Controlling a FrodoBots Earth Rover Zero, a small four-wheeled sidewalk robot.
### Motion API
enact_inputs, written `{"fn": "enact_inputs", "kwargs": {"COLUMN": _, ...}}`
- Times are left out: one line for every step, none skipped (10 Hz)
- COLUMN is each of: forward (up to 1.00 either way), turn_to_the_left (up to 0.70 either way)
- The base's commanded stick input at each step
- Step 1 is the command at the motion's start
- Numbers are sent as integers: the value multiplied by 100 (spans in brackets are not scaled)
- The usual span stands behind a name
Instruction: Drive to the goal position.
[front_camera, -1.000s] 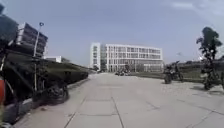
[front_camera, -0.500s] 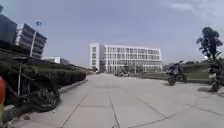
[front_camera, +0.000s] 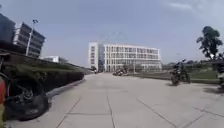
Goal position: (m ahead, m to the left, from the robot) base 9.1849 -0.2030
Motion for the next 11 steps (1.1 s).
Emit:
{"fn": "enact_inputs", "kwargs": {"forward": 70, "turn_to_the_left": 0}}
{"fn": "enact_inputs", "kwargs": {"forward": 70, "turn_to_the_left": 8}}
{"fn": "enact_inputs", "kwargs": {"forward": 70, "turn_to_the_left": 35}}
{"fn": "enact_inputs", "kwargs": {"forward": 70, "turn_to_the_left": 35}}
{"fn": "enact_inputs", "kwargs": {"forward": 70, "turn_to_the_left": 35}}
{"fn": "enact_inputs", "kwargs": {"forward": 70, "turn_to_the_left": 35}}
{"fn": "enact_inputs", "kwargs": {"forward": 70, "turn_to_the_left": 35}}
{"fn": "enact_inputs", "kwargs": {"forward": 70, "turn_to_the_left": 35}}
{"fn": "enact_inputs", "kwargs": {"forward": 70, "turn_to_the_left": 35}}
{"fn": "enact_inputs", "kwargs": {"forward": 70, "turn_to_the_left": 35}}
{"fn": "enact_inputs", "kwargs": {"forward": 70, "turn_to_the_left": 35}}
